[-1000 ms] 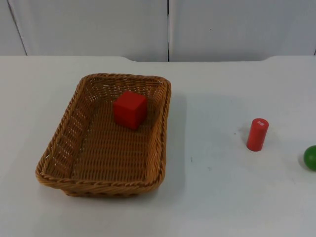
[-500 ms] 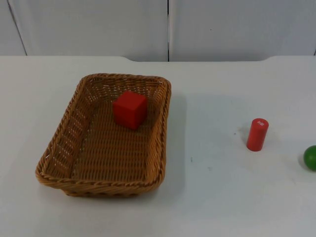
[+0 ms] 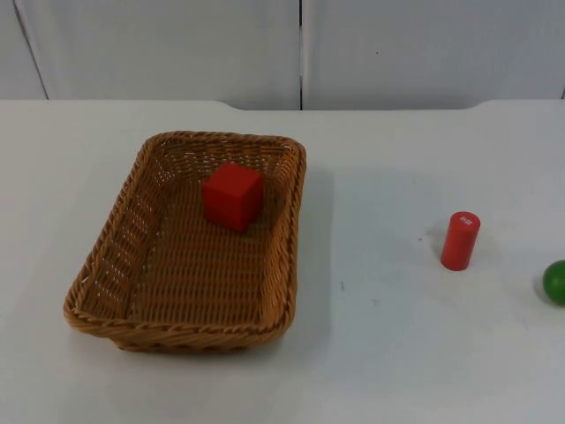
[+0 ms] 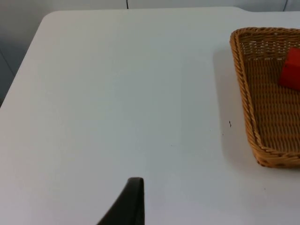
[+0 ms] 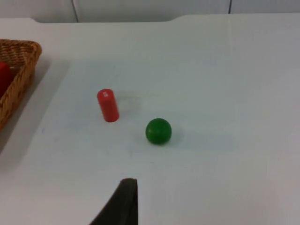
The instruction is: Pick up the basket with the left hand and place the object to the left of the red cylinder into the basket with the right hand.
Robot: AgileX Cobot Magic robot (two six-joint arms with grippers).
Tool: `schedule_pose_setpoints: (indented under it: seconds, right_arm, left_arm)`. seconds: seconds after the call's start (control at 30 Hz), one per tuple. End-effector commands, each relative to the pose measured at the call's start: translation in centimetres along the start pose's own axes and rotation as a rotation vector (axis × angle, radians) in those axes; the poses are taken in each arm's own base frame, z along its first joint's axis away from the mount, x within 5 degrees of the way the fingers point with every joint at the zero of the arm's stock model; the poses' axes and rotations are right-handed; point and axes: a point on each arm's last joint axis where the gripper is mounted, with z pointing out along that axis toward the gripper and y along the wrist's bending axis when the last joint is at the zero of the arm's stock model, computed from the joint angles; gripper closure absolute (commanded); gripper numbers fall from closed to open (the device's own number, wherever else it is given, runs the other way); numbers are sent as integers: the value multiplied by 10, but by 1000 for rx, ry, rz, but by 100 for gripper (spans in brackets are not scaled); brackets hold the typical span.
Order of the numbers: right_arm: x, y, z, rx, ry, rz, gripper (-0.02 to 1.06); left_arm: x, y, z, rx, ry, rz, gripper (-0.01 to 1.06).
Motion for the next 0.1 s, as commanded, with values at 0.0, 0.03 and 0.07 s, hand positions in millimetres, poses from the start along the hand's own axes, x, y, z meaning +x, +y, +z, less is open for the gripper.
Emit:
schedule_pose_setpoints:
  seconds: [0.0, 0.03, 0.07]
  right_arm:
    - [1, 0, 1, 25, -5, 11, -1]
    - [1, 0, 1, 34, -6, 16, -1]
    - [1, 0, 1, 45, -6, 22, -1]
  left_arm:
    - [0, -1, 1, 4, -9, -5, 0]
    - [0, -1, 1, 4, -9, -5, 0]
    - [0, -1, 1, 4, -9, -5, 0]
